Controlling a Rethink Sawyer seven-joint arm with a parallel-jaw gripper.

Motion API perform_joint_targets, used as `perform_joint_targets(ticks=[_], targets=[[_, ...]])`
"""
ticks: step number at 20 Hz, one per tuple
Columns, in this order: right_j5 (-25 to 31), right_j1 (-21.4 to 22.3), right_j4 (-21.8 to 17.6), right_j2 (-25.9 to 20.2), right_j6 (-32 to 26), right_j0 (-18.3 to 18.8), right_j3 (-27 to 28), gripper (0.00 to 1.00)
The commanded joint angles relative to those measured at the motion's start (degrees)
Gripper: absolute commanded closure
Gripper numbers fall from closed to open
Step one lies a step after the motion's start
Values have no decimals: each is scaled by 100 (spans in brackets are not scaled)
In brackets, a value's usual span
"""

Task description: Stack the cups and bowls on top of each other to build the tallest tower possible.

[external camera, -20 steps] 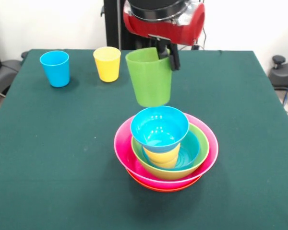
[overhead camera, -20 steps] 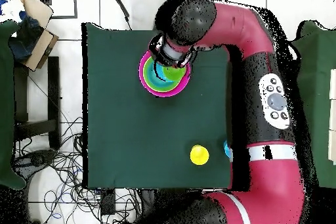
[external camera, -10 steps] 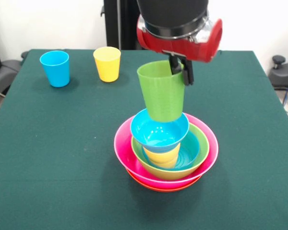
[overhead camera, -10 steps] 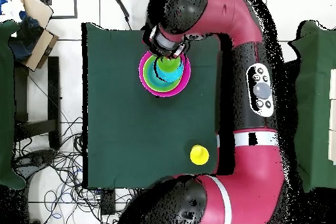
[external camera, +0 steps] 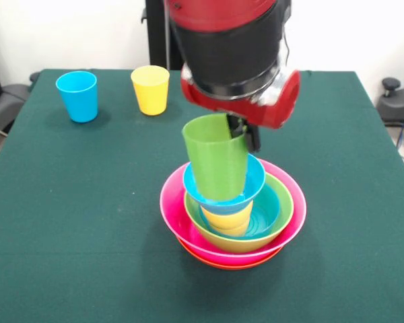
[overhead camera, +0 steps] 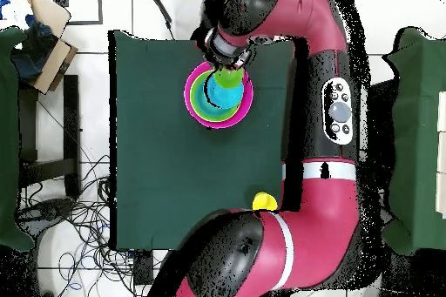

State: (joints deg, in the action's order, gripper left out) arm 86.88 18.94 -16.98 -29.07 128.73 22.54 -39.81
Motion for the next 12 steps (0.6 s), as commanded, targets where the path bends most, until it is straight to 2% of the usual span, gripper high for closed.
perform_joint_targets(ticks=[1,5,8,12], targets=[[477,-405,-580,172,-609,-127,609,100],[415,-348,-578,256,-624,-115,486,100],[238,-219,-505,346,-582,-96,189,100],[295,-133,-467,384,-626,-85,109,100]])
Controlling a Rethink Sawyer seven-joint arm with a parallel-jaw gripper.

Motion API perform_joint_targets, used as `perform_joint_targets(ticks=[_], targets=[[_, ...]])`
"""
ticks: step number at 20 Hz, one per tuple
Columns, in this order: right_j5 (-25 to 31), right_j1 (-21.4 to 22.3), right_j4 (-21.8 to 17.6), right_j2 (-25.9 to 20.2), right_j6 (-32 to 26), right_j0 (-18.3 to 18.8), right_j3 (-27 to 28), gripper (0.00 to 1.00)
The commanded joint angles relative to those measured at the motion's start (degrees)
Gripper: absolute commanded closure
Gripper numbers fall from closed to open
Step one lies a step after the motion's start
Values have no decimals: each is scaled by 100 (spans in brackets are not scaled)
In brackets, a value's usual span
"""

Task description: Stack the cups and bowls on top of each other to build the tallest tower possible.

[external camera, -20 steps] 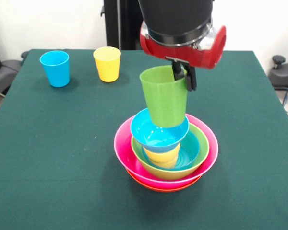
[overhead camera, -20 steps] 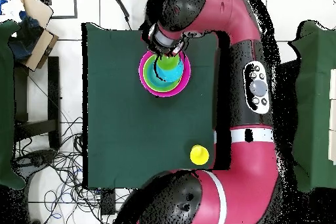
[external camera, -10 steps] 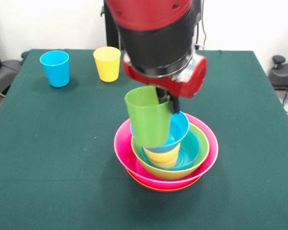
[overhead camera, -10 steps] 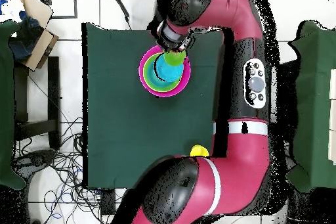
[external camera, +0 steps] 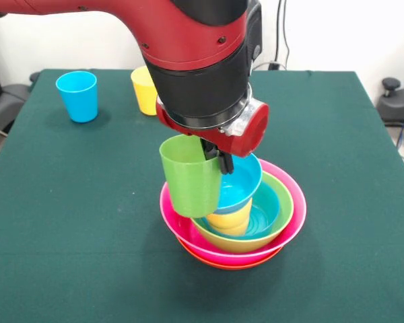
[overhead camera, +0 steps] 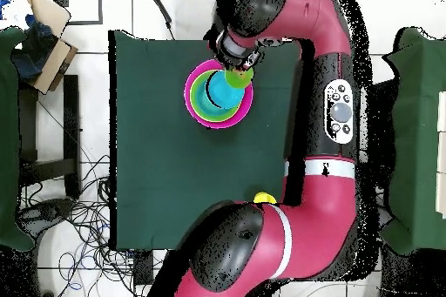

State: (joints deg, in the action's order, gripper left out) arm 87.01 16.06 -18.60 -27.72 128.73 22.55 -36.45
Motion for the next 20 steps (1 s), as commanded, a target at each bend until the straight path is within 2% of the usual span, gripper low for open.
perform_joint_targets(ticks=[1,11,20], targets=[[268,150,-290,246,-622,-86,-241,100],[113,170,-140,271,-551,-110,-438,100],[294,179,-66,281,-526,-176,-334,100]])
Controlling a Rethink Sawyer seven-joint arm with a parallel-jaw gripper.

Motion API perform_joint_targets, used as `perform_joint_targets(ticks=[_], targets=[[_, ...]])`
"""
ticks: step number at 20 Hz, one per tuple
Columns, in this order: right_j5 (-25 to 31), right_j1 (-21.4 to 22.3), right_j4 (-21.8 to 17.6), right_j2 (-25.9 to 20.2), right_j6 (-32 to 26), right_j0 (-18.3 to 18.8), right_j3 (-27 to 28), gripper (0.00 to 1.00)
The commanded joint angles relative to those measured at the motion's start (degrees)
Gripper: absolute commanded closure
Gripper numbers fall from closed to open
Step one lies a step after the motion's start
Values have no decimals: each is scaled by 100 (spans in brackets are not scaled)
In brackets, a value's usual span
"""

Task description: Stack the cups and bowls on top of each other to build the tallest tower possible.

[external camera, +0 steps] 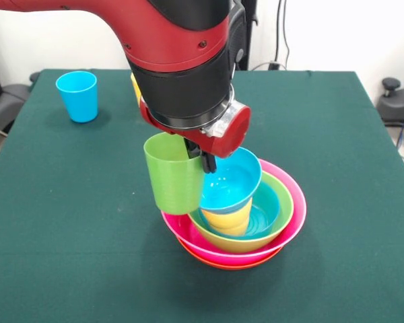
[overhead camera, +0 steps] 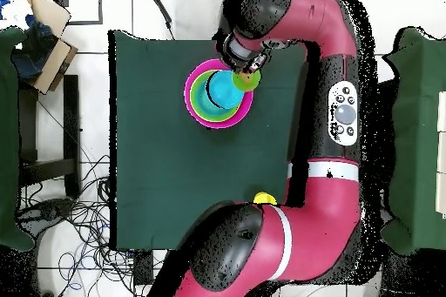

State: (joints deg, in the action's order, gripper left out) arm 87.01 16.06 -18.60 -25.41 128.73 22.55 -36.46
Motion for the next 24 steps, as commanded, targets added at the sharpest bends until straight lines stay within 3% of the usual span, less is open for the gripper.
perform_joint_targets(ticks=[1,24], targets=[[296,185,-57,53,-521,-179,-341,100],[168,411,115,169,-285,-220,-741,100]])
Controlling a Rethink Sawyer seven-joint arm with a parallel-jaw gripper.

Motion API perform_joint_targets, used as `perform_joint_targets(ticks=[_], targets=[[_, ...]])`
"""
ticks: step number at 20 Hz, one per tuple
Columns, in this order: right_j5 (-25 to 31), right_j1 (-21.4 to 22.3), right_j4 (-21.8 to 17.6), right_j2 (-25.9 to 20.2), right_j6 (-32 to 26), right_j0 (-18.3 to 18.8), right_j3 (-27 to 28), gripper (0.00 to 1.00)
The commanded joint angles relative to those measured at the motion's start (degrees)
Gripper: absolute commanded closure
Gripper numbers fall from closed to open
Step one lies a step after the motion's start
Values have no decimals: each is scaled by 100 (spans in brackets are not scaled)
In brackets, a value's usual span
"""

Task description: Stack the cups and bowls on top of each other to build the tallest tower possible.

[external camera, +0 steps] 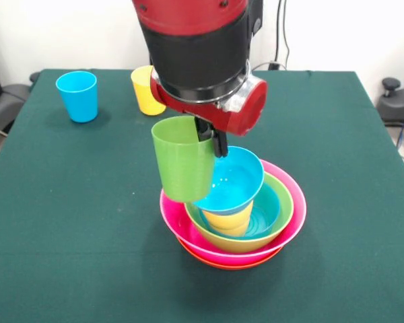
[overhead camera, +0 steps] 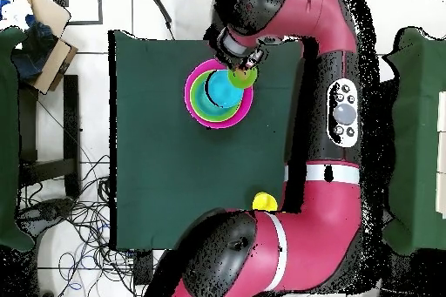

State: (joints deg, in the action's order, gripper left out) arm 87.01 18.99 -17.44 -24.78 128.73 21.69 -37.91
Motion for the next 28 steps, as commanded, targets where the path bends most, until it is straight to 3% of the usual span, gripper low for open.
perform_joint_targets(ticks=[1,5,18,28], targets=[[167,111,2,112,-288,-135,-591,100],[128,126,36,150,-290,-141,-648,100],[-768,184,72,227,-183,-87,-1460,100],[-1064,184,59,323,47,-186,-1590,100]])
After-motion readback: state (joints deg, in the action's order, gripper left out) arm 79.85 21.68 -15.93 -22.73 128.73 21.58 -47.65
